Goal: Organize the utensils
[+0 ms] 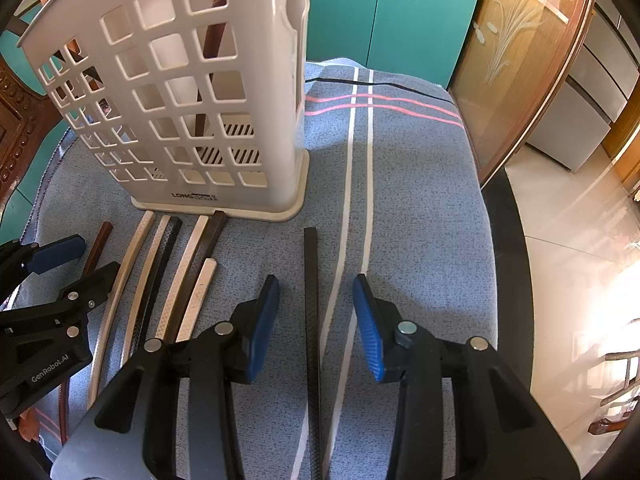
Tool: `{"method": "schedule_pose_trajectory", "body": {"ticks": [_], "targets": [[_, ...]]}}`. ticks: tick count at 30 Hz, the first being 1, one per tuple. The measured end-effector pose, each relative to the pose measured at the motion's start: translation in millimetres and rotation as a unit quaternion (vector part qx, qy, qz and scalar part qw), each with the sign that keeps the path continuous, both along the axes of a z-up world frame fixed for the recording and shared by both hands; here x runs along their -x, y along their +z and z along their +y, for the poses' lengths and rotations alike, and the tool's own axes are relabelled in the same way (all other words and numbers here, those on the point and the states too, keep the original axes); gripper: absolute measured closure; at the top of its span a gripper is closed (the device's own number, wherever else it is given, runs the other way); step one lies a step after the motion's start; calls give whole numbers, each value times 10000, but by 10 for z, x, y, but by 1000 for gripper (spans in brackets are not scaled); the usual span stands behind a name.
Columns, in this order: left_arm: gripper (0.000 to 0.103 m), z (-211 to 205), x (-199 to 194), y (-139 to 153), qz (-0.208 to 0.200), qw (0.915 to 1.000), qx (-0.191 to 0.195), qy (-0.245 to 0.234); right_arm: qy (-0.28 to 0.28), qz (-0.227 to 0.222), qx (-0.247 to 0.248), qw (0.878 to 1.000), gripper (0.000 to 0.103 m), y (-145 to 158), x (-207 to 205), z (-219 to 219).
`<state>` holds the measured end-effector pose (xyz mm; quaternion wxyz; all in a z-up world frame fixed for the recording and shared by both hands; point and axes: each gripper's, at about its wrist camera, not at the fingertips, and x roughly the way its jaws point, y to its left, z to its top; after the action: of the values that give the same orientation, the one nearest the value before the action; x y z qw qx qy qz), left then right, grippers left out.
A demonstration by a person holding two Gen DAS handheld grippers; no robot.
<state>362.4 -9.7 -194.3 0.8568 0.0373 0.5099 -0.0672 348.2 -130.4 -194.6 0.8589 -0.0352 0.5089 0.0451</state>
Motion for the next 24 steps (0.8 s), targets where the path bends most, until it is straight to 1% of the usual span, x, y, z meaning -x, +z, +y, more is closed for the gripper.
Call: {"method": "schedule_pose_trajectory", "body": {"ticks": [8,12,24], "targets": [[41,17,-7,-5,5,10000,-10,31,7,-10,7,10000,63,2,2,2],[41,20,-48,-24,5,10000,-13,28,5,-9,1,10000,63,1,3,1],[41,5,0,-5,2,10000,-26,36,6,5,-62,10000,63,11,-20,-6]]}}
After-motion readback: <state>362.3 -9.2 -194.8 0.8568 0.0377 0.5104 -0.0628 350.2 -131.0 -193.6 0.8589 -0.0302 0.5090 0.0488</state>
